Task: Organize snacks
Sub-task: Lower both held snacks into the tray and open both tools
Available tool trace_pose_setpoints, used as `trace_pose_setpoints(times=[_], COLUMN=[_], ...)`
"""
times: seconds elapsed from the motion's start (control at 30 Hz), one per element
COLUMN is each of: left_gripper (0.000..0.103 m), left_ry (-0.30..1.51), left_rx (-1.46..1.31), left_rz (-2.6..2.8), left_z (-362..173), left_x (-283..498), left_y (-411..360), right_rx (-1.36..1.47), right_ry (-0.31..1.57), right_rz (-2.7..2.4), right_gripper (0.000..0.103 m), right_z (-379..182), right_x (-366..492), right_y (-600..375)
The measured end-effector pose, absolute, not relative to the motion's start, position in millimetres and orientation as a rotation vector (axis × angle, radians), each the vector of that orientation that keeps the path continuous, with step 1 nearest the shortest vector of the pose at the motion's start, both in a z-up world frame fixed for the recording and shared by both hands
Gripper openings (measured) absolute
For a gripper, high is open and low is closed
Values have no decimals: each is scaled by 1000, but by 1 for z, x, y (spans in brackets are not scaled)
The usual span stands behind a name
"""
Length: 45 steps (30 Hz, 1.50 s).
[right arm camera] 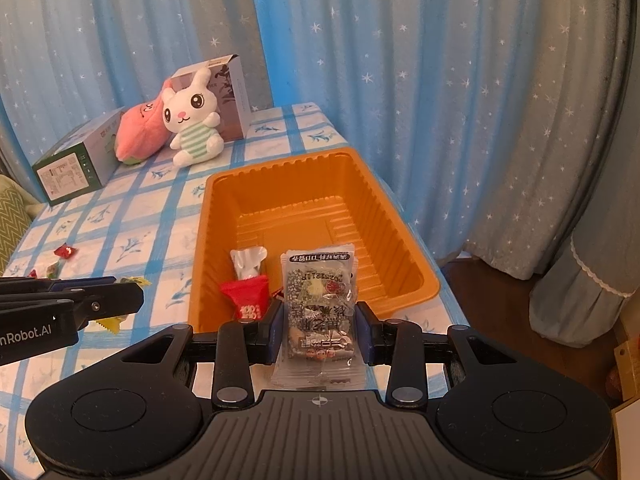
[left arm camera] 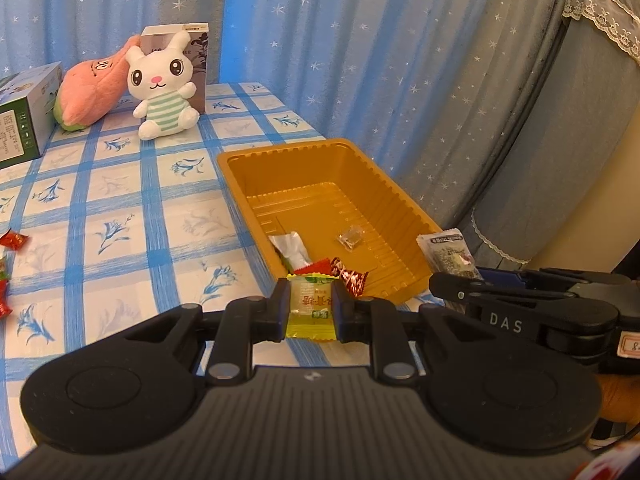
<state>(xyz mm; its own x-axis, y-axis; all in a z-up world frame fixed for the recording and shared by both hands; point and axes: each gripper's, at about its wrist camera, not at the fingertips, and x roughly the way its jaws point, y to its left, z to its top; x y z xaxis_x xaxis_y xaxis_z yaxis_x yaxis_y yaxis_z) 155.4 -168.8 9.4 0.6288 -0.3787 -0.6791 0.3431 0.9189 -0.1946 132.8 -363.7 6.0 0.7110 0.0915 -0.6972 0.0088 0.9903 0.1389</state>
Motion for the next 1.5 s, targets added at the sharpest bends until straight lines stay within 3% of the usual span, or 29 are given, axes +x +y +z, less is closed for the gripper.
trace_pose_setpoints(times=[1.5], left_gripper=[19], left_ry=[851], left_rx=[-37], left_rz=[-451], left_z=[-24], left_x=[245], left_y=[-219], right_rx=[78], right_ry=[841], right_rz=[76], right_gripper=[37], right_z=[-26], right_x=[222], right_y=[-384])
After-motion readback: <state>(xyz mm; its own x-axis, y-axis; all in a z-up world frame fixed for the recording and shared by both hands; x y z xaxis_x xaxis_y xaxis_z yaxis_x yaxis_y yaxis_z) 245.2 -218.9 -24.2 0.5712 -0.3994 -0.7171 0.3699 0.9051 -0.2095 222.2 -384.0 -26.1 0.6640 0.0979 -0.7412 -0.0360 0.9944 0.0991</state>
